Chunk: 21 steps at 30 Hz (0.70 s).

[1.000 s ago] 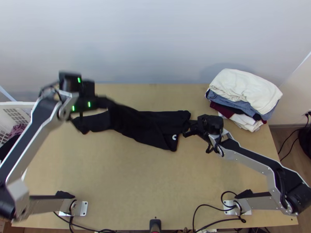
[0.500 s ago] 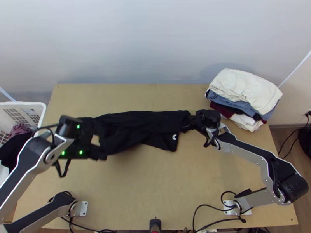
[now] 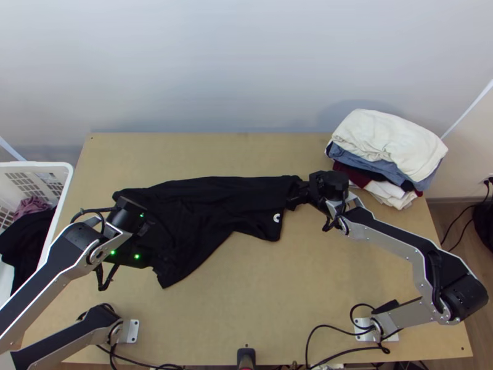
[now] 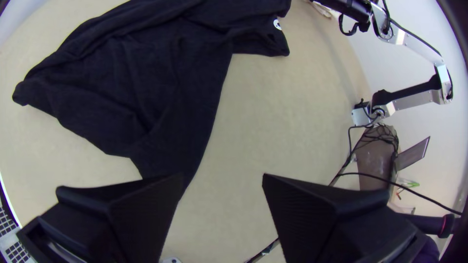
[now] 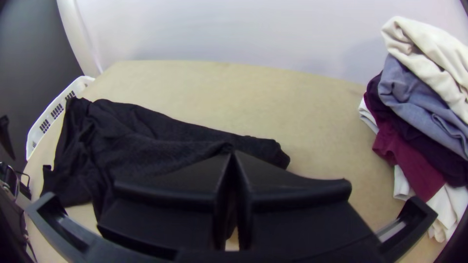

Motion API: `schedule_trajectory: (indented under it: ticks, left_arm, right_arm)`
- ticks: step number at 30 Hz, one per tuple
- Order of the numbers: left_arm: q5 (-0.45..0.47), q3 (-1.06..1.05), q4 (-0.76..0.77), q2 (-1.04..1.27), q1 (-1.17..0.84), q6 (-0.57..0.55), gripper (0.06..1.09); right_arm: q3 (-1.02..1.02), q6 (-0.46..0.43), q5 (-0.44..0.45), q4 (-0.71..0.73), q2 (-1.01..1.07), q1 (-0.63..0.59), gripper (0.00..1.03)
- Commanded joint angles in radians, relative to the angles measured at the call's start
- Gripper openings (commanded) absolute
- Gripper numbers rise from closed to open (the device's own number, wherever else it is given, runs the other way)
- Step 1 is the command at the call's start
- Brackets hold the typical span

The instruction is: Fold the t-shirt

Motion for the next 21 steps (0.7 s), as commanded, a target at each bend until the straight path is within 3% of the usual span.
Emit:
schedule_trajectory:
  ticks: [1,8,13,18,21]
  left_arm:
    - [0.008,-0.007,-0.03,-0.008,0.002,0.027,0.96]
    - [0.035,0.089,-0.128,0.235,0.221,-0.06,0.96]
    - [0.179,0.081,-0.097,0.252,0.335,-0.057,0.83]
    - [0.183,0.049,-0.087,0.268,0.37,-0.046,0.83]
    - [0.182,0.02,-0.062,0.283,0.384,-0.068,0.64]
  right_arm:
    - [0.025,-0.003,-0.004,-0.005,0.01,0.006,0.03]
    - [0.029,0.002,-0.004,-0.005,0.019,0.016,0.03]
    - [0.02,0.011,-0.004,-0.007,0.019,0.027,0.03]
    - [0.016,0.011,-0.004,-0.01,0.019,0.035,0.03]
    - [0.019,0.011,-0.003,-0.013,0.021,0.039,0.03]
